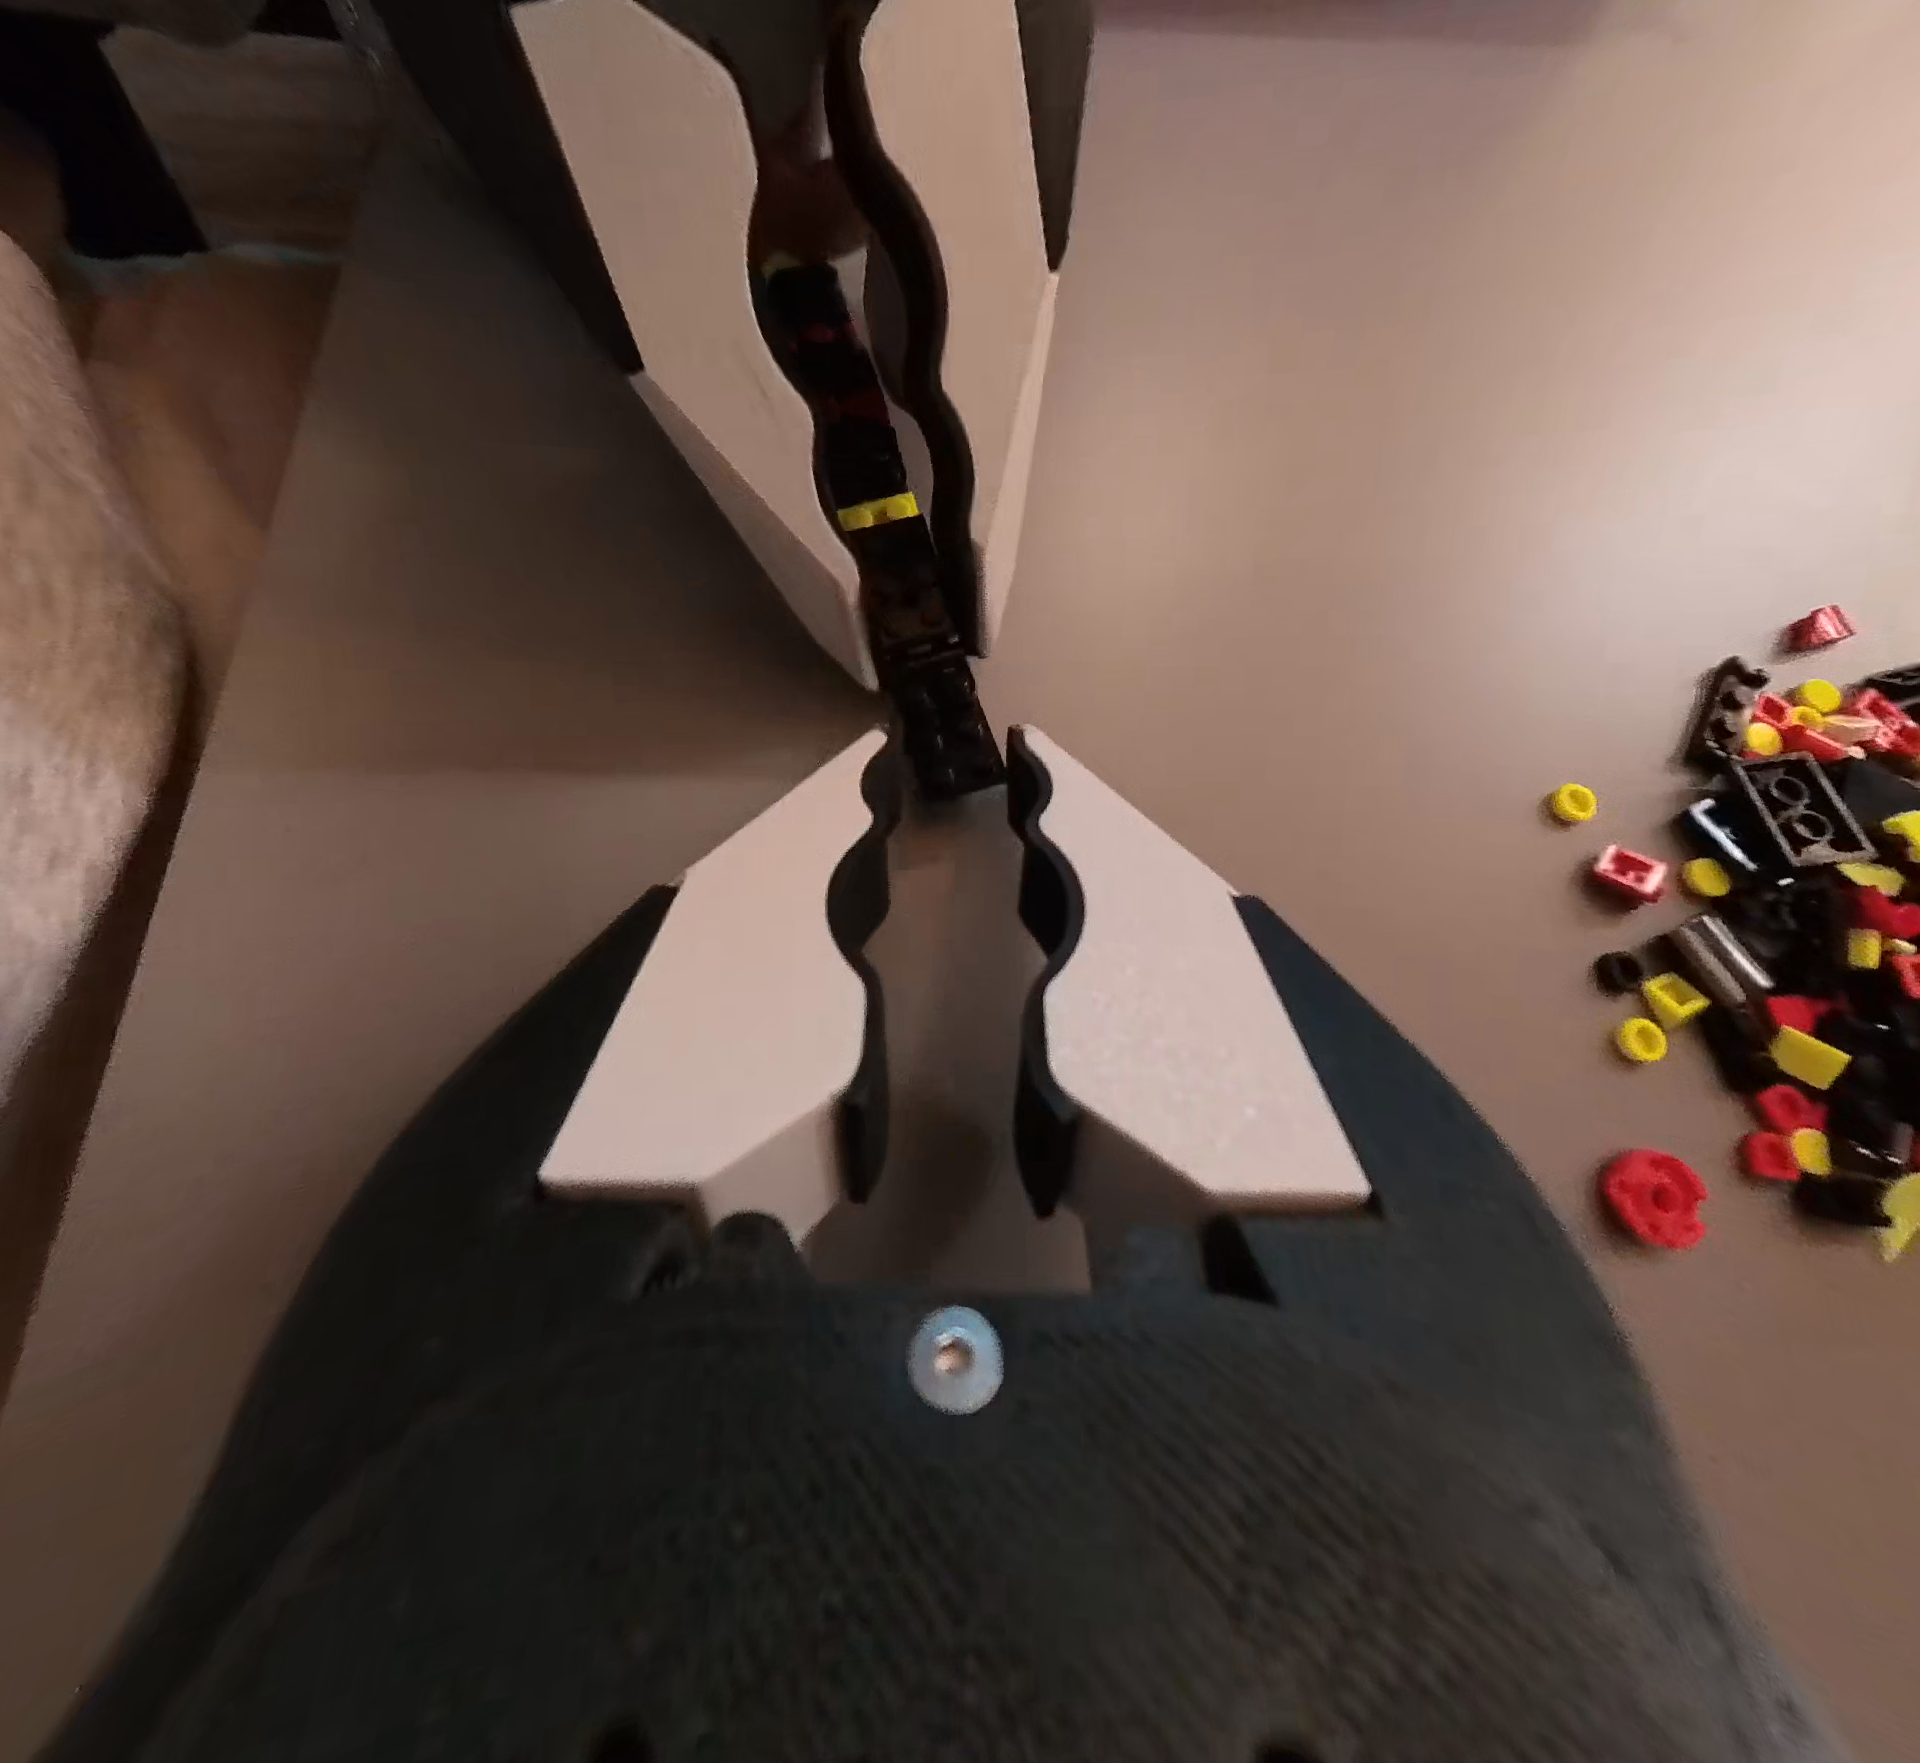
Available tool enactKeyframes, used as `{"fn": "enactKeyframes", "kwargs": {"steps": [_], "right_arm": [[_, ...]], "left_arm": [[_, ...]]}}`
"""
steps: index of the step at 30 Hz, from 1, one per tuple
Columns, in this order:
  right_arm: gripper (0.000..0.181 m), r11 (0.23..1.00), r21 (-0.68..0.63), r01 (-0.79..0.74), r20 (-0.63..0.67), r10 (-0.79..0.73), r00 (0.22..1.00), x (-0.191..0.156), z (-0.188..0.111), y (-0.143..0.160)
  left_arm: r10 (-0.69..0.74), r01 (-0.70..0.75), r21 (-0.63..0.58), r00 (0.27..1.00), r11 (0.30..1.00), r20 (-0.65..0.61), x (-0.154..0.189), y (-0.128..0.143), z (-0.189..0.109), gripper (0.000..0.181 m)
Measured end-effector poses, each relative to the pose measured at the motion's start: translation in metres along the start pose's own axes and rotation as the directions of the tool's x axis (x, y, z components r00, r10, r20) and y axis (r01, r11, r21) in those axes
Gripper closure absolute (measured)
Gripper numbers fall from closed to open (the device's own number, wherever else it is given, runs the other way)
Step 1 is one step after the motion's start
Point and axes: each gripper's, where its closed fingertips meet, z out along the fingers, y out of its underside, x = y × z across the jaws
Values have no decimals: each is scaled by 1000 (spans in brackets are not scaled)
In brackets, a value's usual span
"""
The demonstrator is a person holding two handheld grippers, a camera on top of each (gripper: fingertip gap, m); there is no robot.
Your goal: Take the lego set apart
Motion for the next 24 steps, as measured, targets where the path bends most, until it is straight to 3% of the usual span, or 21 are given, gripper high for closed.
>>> {"fn": "enactKeyframes", "kwargs": {"steps": [1, 7, 14, 17, 20, 24], "right_arm": [[164, 1000, 22, -13, 5, 13, 1000, 0, -2, -3], [164, 968, 193, -161, 61, 152, 987, 3, -21, -26], [164, 928, 271, -256, 84, 242, 967, 0, -30, -37], [164, 902, 305, -306, 122, 282, 952, -1, -36, -41], [171, 928, 266, -260, 85, 247, 965, 0, -38, -35], [164, 907, 361, -216, 1, 231, 973, 13, -52, -47]], "left_arm": [[-10, 10, 28, 1000, 1000, -13, 1, -3, -2, 163], [-74, 94, 214, 992, 972, -100, 1, -24, -22, 164], [-153, 218, 288, 961, 933, -231, 6, -35, -32, 165], [-227, 334, 312, 915, 890, -333, 9, -42, -37, 165], [-305, 454, 314, 853, 834, -423, 9, -49, -42, 165], [-384, 648, 313, 701, 694, -601, 8, -65, -58, 165]]}}
